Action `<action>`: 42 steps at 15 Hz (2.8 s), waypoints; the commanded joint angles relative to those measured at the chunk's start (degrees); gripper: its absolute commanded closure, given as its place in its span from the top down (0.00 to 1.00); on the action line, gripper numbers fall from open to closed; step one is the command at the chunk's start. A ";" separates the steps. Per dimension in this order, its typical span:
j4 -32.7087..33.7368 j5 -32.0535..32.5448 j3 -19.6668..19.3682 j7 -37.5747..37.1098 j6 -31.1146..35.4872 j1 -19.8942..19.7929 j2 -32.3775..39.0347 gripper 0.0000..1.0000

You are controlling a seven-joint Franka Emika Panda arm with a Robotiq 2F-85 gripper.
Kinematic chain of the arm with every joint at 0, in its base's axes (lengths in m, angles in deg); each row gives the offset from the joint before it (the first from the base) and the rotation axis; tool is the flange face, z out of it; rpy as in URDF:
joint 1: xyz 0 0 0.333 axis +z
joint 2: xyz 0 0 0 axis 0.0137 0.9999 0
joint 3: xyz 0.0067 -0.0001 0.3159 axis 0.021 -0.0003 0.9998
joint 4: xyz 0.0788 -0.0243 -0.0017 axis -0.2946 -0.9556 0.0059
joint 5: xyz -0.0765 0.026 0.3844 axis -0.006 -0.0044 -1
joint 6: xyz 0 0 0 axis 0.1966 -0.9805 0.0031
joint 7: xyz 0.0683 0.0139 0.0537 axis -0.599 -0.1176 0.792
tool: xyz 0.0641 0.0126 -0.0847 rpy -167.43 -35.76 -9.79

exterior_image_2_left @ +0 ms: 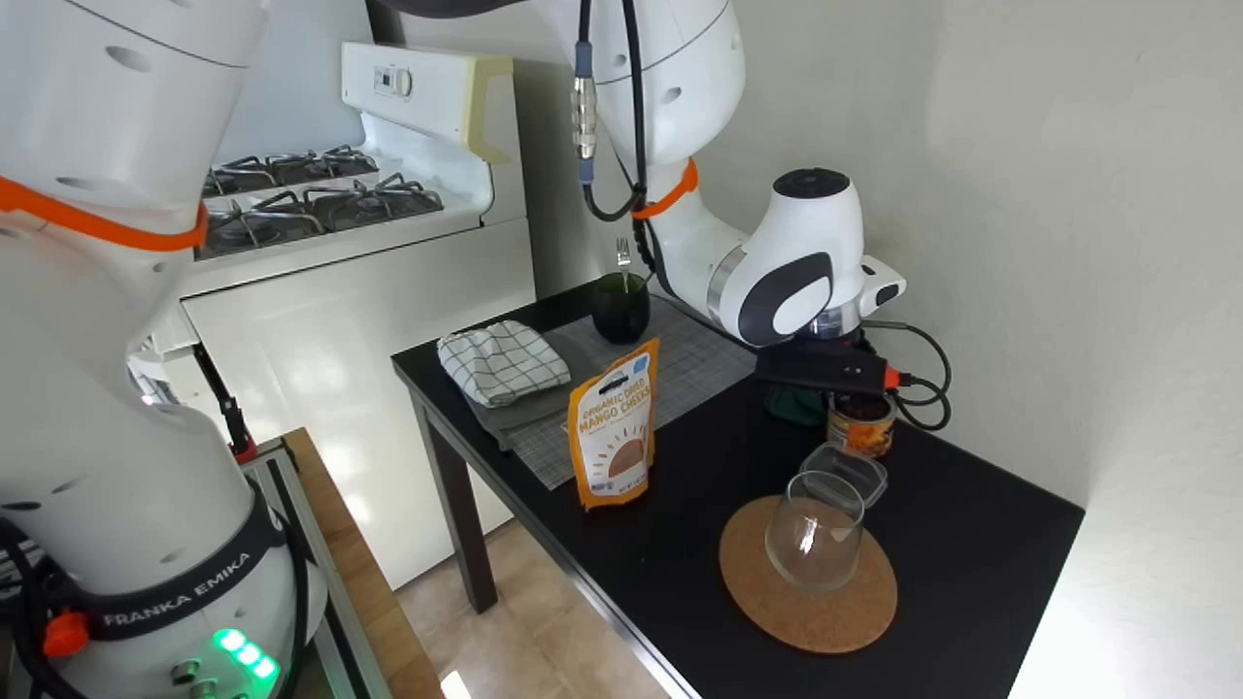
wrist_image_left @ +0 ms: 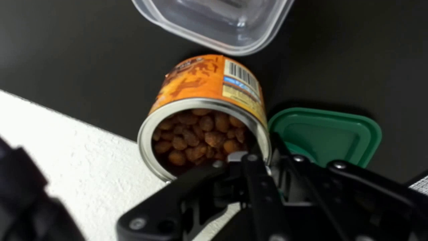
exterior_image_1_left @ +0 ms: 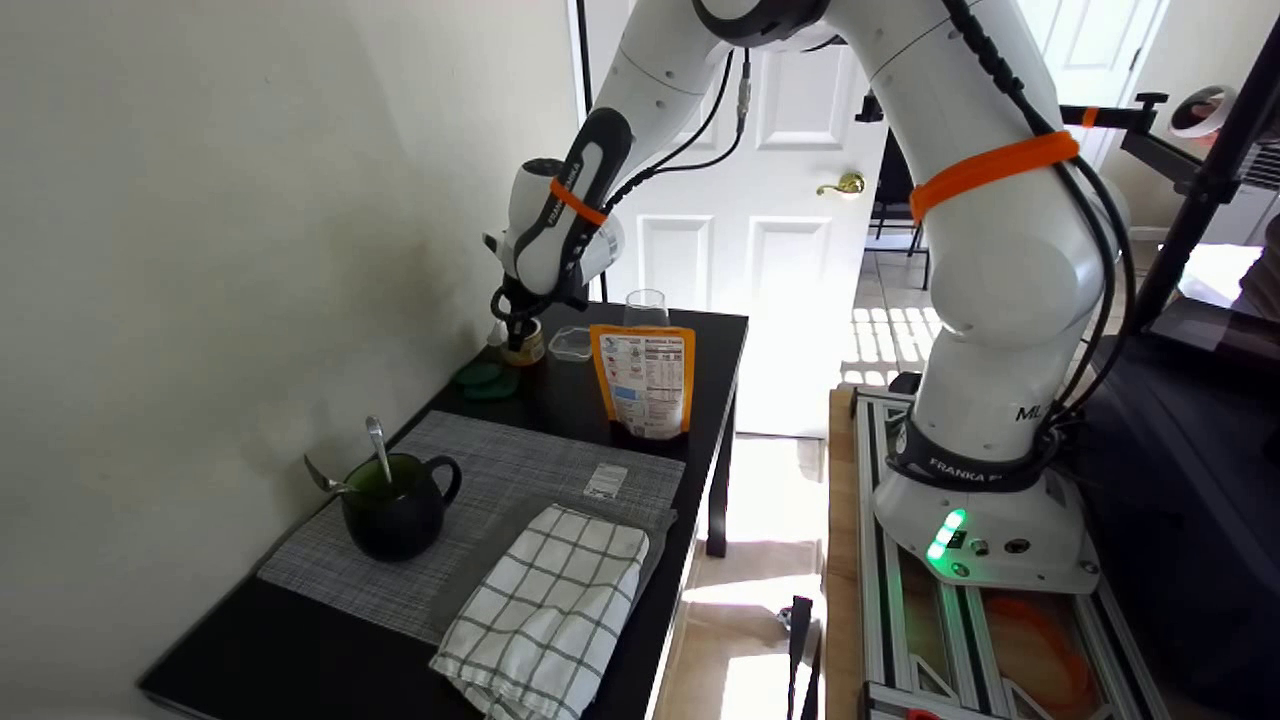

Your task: Move the can to the left

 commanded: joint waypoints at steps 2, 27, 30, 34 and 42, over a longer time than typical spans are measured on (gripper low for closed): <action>-3.65 -1.38 0.29 -0.37 -3.31 0.47 -4.66 0.03; -19.46 -13.45 10.36 9.93 -2.16 5.23 -13.99 0.03; -17.67 -12.33 7.79 8.78 1.40 6.47 -11.40 0.03; -15.93 -12.47 9.89 8.73 1.92 4.51 -9.17 0.03; -23.68 -13.95 20.97 13.58 -0.34 -4.48 -19.12 0.73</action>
